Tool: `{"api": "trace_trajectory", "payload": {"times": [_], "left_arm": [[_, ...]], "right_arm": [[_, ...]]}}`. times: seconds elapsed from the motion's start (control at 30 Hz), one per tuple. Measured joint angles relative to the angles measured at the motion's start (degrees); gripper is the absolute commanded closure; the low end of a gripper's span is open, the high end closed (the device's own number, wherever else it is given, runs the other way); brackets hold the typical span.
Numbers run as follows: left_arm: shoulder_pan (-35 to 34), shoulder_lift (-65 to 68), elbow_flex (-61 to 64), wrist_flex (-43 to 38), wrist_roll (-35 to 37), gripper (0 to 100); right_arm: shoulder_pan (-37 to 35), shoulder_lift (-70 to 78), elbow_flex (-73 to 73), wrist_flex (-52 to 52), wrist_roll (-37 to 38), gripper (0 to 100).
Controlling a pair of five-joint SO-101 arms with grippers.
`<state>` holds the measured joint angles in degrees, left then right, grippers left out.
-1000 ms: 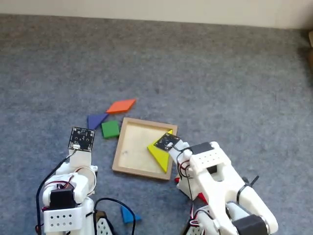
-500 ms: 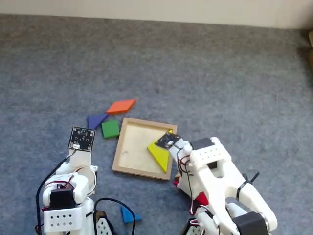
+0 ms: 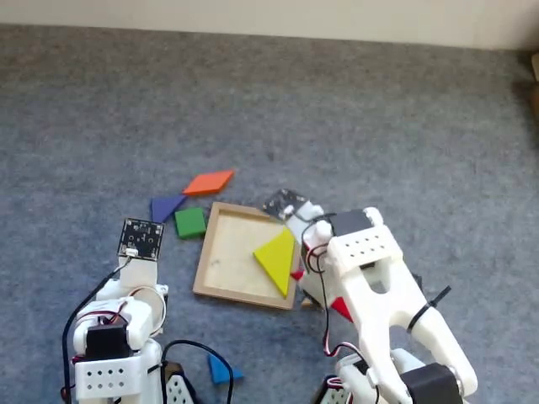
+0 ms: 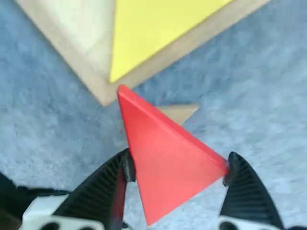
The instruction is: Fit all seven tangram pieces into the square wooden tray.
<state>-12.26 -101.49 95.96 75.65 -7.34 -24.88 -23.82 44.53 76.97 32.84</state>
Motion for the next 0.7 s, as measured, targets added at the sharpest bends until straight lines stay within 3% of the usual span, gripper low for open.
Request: {"api": "trace_trajectory", "payload": {"times": [0.13,0.7], "left_arm": [[0.0,0.0,0.0,0.0,0.0,99],[0.0,0.0,0.0,0.0,0.0,99]], "right_arm": [[-3.25,0.09,-3.87,-0.79,0.0,80.0],[-22.59,0.09,1.32,-28.13,0.0,80.0]]}}
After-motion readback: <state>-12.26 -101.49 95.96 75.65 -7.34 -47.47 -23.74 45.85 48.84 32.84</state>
